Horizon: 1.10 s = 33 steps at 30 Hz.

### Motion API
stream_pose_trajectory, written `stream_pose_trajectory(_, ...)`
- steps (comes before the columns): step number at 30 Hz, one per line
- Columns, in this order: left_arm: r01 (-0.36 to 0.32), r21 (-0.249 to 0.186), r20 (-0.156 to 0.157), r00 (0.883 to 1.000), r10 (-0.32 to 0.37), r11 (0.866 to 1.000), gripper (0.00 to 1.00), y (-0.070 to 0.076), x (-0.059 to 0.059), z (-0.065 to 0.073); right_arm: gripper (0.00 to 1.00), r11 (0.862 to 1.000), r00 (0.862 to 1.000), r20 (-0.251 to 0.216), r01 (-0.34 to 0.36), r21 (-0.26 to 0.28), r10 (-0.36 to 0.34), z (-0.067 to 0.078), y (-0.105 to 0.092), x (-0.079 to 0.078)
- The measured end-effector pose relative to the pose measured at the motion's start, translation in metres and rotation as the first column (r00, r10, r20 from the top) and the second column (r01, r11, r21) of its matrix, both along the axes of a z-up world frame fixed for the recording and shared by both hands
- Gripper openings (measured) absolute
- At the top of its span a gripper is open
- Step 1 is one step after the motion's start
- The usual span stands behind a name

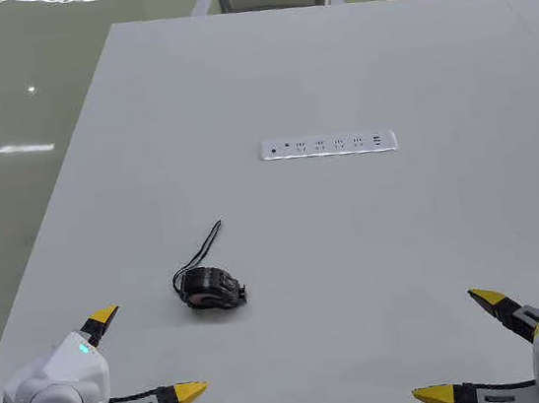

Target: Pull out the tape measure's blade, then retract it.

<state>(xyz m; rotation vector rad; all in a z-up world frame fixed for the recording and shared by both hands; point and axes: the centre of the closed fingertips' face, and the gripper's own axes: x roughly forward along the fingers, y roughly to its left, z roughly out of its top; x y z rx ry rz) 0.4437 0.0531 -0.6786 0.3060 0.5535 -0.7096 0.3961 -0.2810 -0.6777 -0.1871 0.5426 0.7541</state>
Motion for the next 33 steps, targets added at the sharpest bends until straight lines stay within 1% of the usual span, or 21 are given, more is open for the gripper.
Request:
stream_pose_trajectory(9, 0.007, 0.004, 0.001, 1.000, -0.007, 1.000, 0.97, 0.0003, 0.0004, 0.0009, 0.99, 1.000, 1.000, -0.001, -0.005, -0.004, 0.005, 0.0006, -0.0002, -0.0011)
stream_pose_trajectory(19, 0.017, 0.019, 0.003, 1.000, -0.017, 1.000, 0.96, 0.0030, 0.0035, 0.0020, 0.98, 1.000, 1.000, 0.000, -0.010, -0.012, 0.010, 0.0021, -0.0016, 0.0002)
stream_pose_trajectory(21, 0.019, 0.022, -0.004, 1.000, -0.019, 1.000, 0.94, 0.0032, 0.0034, 0.0021, 0.98, 1.000, 1.000, 0.000, -0.012, -0.012, 0.012, 0.0024, -0.0021, 0.0010)
stream_pose_trajectory(23, 0.022, 0.025, 0.000, 1.000, -0.022, 0.999, 0.94, 0.0041, 0.0046, 0.0018, 0.98, 1.000, 1.000, 0.000, -0.013, -0.014, 0.013, 0.0026, -0.0027, 0.0018)
stream_pose_trajectory(33, 0.035, 0.045, 0.003, 0.999, -0.035, 0.998, 0.93, 0.0080, 0.0097, 0.0035, 0.96, 0.998, 0.999, -0.003, -0.050, -0.034, 0.050, 0.0025, -0.0026, 0.0037)
